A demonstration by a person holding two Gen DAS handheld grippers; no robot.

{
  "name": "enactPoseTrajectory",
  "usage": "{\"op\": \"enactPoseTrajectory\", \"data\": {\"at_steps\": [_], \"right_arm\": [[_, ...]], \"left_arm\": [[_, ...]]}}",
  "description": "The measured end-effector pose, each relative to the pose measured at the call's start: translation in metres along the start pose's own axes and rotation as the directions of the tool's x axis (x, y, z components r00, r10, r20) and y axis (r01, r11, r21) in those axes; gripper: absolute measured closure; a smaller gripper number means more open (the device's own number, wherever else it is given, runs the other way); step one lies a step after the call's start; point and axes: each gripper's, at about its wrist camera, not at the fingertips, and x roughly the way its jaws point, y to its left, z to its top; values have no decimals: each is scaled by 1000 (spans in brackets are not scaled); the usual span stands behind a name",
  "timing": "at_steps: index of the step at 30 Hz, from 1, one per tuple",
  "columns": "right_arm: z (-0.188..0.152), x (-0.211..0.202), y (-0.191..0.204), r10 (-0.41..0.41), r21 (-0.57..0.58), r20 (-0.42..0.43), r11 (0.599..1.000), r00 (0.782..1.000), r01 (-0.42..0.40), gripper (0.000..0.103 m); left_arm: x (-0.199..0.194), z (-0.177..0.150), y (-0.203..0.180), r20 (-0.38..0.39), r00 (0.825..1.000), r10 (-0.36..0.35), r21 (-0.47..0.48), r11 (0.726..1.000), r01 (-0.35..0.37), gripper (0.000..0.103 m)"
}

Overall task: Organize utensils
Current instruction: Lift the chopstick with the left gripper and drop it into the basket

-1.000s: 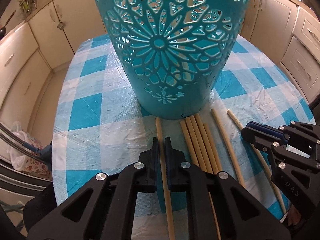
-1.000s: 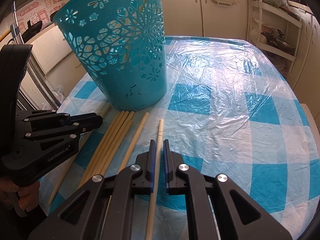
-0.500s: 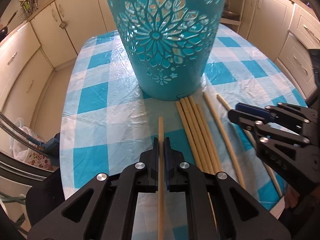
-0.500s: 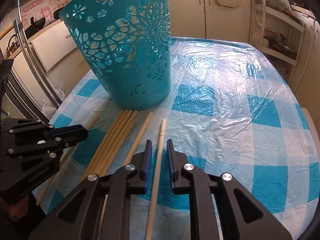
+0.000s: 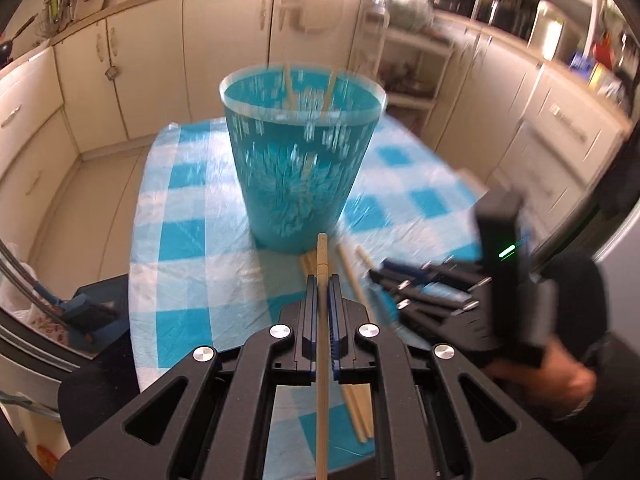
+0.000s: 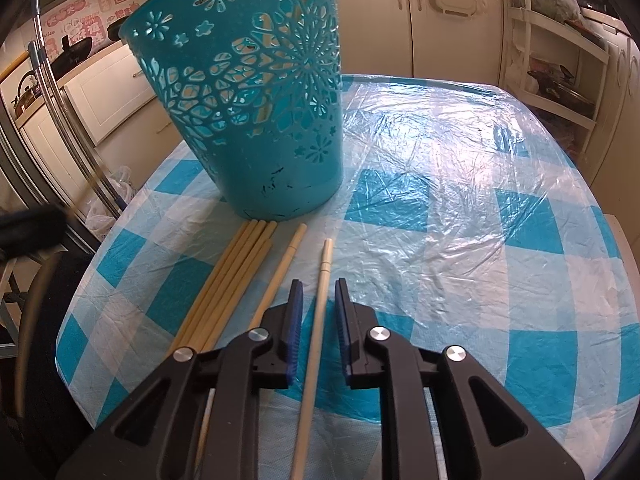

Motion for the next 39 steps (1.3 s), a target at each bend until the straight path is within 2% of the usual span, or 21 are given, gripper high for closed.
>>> {"op": "enactPoseTrajectory", "data": {"at_steps": [6, 11, 15, 17, 20, 23, 25, 28, 32, 39], "right_arm": [[0, 0, 0, 0, 0, 0, 1000, 1000, 0, 86], [0, 0, -1, 3, 3, 0, 1000, 1000, -3, 86], [0, -1, -4, 12, 11, 0, 1000, 1000, -12, 86], [0, -1, -6, 18, 13, 0, 1000, 1000, -18, 85], [1, -1, -5, 24, 7, 0, 1000, 1000, -24, 82], [1, -1, -3, 25, -4, 0, 1000, 1000, -25, 79], [0, -1, -2, 25, -7, 1, 1000, 1000, -25, 78], [0, 0, -1, 30, -3, 1, 1000, 1000, -30, 77], [1, 0, -2, 38, 6, 1, 999, 999, -38, 76], [1, 0, -3, 41, 8, 1, 999, 999, -41, 75]], "left_arm": [[-51, 32, 5, 127, 990, -60, -47, 997, 66, 98], [-79, 67, 3, 251, 967, -41, -65, 996, 59, 98], [-87, 98, 4, 355, 935, -10, -99, 994, 48, 98], [-86, 116, 5, 408, 913, -8, -121, 991, 63, 98], [-79, 141, 6, 474, 880, 25, -144, 988, 50, 98], [-65, 160, 10, 514, 855, 70, -173, 985, 23, 98], [-54, 169, 12, 526, 844, 104, -183, 983, -6, 98], [-33, 179, 19, 516, 848, 123, -198, 980, -22, 98], [-6, 180, 25, 481, 867, 128, -197, 980, -36, 98], [23, 163, 27, 420, 895, 150, -176, 981, -82, 98]]}}
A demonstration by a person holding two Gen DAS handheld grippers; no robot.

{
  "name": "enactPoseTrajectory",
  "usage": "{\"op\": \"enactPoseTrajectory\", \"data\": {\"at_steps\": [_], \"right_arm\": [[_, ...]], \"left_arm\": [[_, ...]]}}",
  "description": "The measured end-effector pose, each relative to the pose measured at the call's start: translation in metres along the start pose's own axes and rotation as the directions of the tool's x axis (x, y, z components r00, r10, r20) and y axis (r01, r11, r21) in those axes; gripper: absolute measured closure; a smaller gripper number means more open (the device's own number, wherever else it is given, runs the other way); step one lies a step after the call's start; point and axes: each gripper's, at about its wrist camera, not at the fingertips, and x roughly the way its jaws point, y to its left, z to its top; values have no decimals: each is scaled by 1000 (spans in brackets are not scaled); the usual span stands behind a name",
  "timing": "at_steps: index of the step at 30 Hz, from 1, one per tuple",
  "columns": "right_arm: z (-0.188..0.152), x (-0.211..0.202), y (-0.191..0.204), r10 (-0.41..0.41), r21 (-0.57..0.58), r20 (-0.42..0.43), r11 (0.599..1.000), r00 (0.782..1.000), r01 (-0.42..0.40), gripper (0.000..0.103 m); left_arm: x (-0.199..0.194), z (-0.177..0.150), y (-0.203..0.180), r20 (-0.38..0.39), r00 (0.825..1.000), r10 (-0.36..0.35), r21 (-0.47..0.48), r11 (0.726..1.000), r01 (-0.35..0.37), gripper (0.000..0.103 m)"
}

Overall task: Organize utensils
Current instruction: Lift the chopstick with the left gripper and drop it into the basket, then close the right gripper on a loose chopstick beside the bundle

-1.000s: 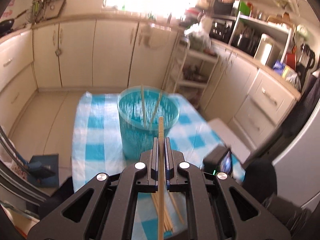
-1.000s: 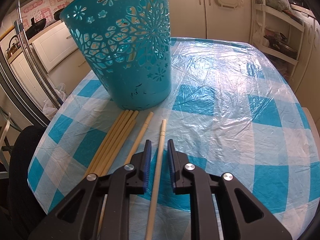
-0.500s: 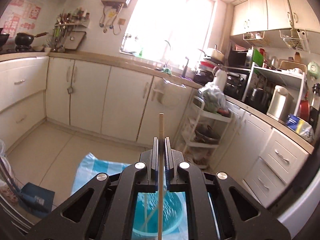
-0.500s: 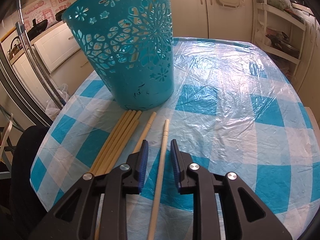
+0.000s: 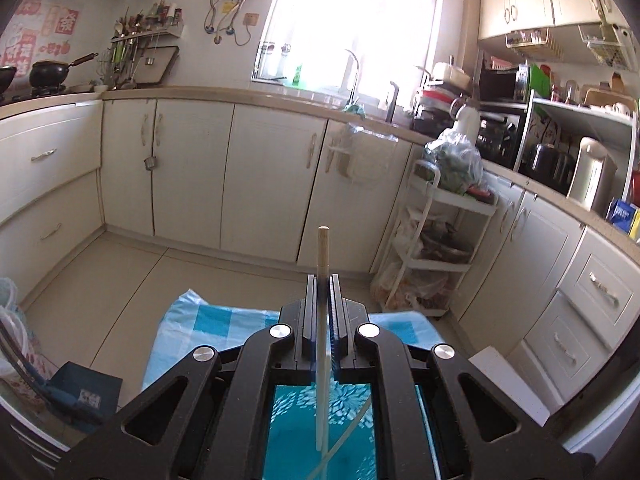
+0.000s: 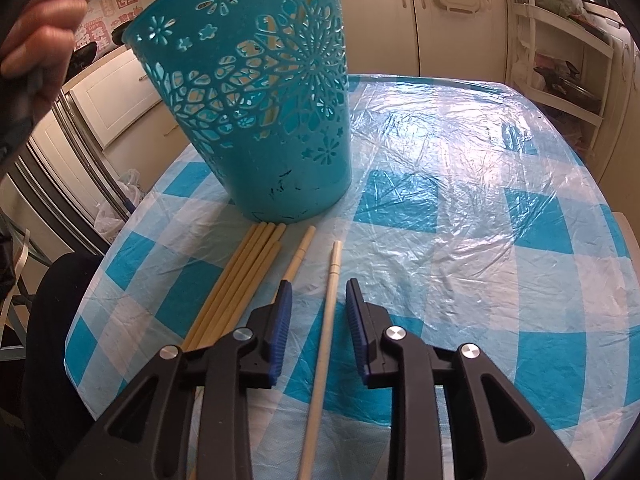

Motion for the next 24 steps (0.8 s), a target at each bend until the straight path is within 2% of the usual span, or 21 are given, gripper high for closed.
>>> {"op": "enactPoseTrajectory", "data": {"at_steps": [3, 5, 9, 14, 16, 20, 21, 23, 24], "right_arm": [[0, 0, 0, -1, -1, 0, 1000, 1000, 1, 75], [0, 0, 0, -1, -1, 0, 1000, 1000, 1, 75], [-1, 0, 1, -1, 0, 0, 1000, 1000, 1, 75], [-2, 0, 6, -36, -37, -5, 999, 999, 36, 75], [-4, 0, 11, -71, -76, -5, 995, 997, 70, 75], [-6, 1, 20, -137, -140, -1, 981, 991, 135, 80], [-6, 1, 20, -142, -146, 1, 979, 990, 141, 83], [-6, 1, 18, -159, -133, 7, 978, 987, 159, 96], [-5, 0, 12, -158, -94, 3, 983, 988, 157, 96]], "left_arm": [[6, -12, 1, -48, 999, 24, 25, 999, -23, 97], [6, -19, 3, -75, 997, 35, 40, 999, -33, 93], [-12, -28, 14, -61, 995, 77, 33, 997, -75, 59], [-41, -42, 33, -55, 990, 131, 32, 991, -129, 47], [-54, -52, 45, -58, 985, 160, 20, 987, -159, 37], [-64, -77, 74, -103, 975, 195, -19, 980, -198, 33], [-63, -84, 80, -120, 972, 202, -24, 978, -207, 33], [-58, -99, 93, -162, 962, 218, -33, 973, -226, 33], [-55, -106, 98, -177, 958, 225, -34, 972, -234, 33]]}}
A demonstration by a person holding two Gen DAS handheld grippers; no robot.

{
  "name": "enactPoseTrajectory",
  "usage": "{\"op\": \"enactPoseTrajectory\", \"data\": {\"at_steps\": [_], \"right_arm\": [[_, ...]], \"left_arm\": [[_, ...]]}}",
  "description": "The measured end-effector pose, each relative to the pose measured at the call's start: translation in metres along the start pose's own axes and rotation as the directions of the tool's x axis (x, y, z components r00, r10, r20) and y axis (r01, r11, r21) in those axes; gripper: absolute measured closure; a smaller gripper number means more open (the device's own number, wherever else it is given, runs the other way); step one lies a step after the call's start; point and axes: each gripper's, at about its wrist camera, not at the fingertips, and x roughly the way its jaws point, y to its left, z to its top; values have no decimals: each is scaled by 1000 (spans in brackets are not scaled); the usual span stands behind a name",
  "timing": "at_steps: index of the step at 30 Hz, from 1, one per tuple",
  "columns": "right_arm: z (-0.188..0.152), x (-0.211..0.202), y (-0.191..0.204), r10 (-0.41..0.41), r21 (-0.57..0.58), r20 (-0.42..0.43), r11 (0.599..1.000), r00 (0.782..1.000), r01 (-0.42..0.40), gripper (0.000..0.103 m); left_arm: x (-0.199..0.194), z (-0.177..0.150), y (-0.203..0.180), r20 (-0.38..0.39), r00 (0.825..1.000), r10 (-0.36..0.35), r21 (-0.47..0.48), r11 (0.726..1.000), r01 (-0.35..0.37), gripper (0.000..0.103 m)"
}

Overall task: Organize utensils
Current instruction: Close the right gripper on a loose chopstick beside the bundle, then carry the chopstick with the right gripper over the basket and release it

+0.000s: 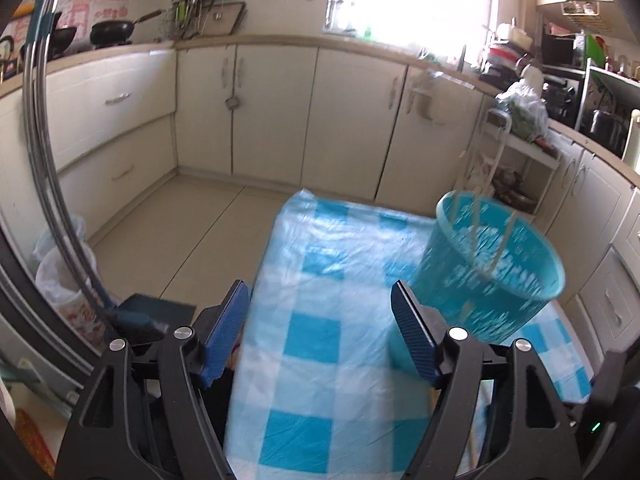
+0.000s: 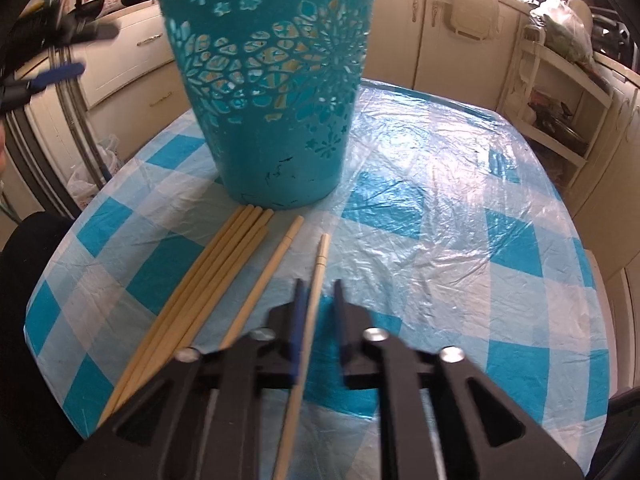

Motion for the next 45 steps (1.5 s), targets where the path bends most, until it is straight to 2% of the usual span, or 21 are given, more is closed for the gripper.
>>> {"op": "enactPoseTrajectory", "data": {"at_steps": [4, 8, 10, 14, 16, 20, 24, 29, 35, 41, 42, 45], "right_arm": [[1, -1, -17, 23, 96, -17, 995, 1000, -21, 97], [1, -1, -4, -34, 19, -16, 999, 999, 34, 97], [0, -2, -6, -22, 37, -12, 999, 1000, 23, 97], [-1, -4, -23, 59, 151, -7, 987, 998, -57, 97], [-1, -10, -35, 122, 219, 20, 968, 992, -123, 97], [2, -25, -46, 208, 282, 94, 932, 974, -227, 97], [6, -45, -50, 279, 297, 179, 899, 943, -322, 97], [13, -64, -57, 331, 315, 264, 858, 906, -405, 97], [41, -81, -62, 379, 322, 350, 810, 857, -490, 97], [96, -115, -49, 403, 228, 483, 799, 777, -556, 97], [110, -121, -45, 404, 207, 515, 797, 756, -567, 97], [140, -126, -36, 400, 177, 578, 789, 711, -588, 97]], "left_arm": [[13, -22, 5, -37, 999, 3, 29, 1000, -2, 33], [26, -41, 0, -75, 997, -6, 78, 997, 12, 32], [31, -49, -3, -89, 996, -13, 92, 996, 21, 31], [36, -58, -10, -97, 995, -9, 135, 991, 22, 31], [36, -60, -11, -97, 995, -7, 142, 990, 21, 29], [37, -61, -14, -102, 995, -3, 146, 989, 18, 28], [38, -62, -15, -107, 994, 1, 152, 988, 16, 28], [40, -64, -16, -115, 993, 4, 158, 987, 14, 27], [41, -64, -15, -123, 992, 2, 152, 988, 16, 26], [43, -64, -15, -131, 991, -3, 148, 989, 23, 24], [43, -64, -15, -133, 991, -4, 148, 989, 24, 24], [44, -64, -15, -137, 991, -7, 144, 989, 27, 24]]}}
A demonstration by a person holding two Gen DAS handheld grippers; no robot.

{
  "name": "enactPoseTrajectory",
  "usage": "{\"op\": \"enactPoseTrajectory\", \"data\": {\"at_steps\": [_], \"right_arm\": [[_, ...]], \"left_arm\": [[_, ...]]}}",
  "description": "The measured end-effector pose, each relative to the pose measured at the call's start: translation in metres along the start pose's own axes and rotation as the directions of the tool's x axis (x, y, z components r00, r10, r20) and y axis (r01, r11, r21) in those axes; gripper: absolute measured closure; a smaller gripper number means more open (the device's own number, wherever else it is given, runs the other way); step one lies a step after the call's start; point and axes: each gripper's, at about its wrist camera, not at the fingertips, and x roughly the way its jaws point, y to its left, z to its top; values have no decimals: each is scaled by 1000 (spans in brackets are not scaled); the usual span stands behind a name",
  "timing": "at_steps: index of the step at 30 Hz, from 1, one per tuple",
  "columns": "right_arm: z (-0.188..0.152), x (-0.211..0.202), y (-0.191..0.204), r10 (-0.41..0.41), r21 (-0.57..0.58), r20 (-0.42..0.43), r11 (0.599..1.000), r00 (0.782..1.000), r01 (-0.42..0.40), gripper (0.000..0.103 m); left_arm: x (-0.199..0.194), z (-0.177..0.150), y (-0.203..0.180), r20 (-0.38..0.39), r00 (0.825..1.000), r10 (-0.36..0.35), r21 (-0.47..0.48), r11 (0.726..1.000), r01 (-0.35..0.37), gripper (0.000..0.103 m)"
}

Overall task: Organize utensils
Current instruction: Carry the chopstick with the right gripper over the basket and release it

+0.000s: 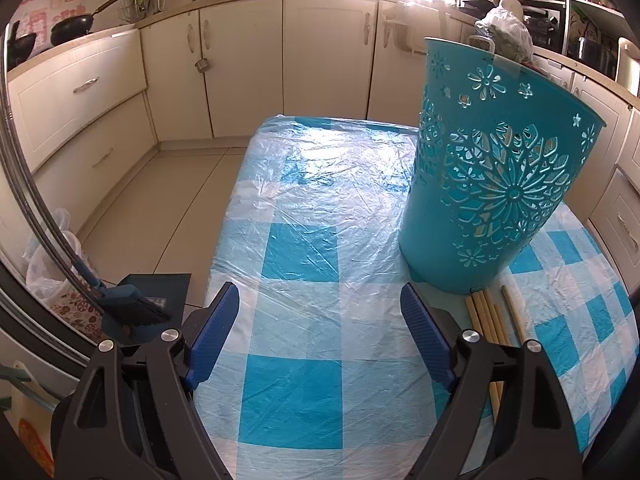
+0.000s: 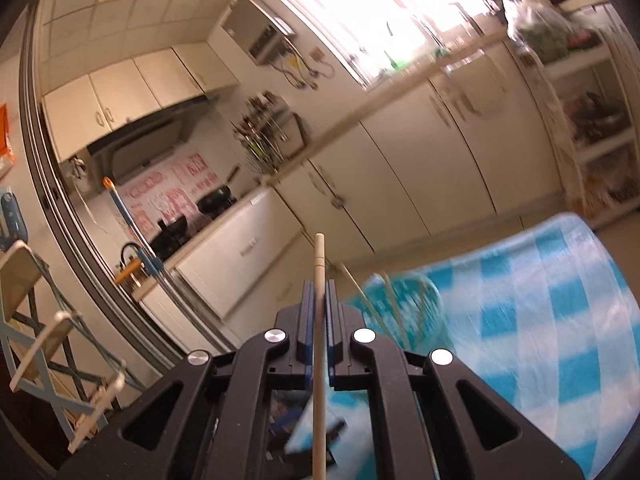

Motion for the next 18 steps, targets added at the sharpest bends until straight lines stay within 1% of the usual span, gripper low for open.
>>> {"op": "enactPoseTrajectory", "data": {"at_steps": [2, 5, 8, 10, 14, 15, 18], "right_arm": [[11, 16, 7, -1, -15, 35, 1000, 999, 1, 97], [20, 35, 8, -21, -17, 60, 1000, 998, 22, 97], [25, 54, 0, -66, -8, 78, 998, 995, 67, 97], [24, 64, -8, -109, 4, 87, 994, 990, 109, 97], [19, 74, -25, -180, 30, 81, 984, 980, 178, 97], [18, 77, -28, -197, 35, 68, 980, 978, 195, 97], [14, 83, -29, -220, 25, 42, 975, 975, 219, 97]], "left_arm": [[1, 0, 1, -3, 1000, -3, -4, 1000, 3, 23], [2, -1, 2, -6, 1000, -8, -13, 1000, 8, 23], [2, -1, 4, -7, 1000, -14, -20, 1000, 14, 23], [3, -1, 4, -8, 1000, -18, -22, 1000, 18, 23], [4, -1, 5, -10, 1000, -23, -25, 999, 23, 23], [4, -1, 5, -10, 1000, -24, -27, 999, 24, 23], [4, -1, 6, -11, 1000, -27, -30, 999, 26, 23]]}}
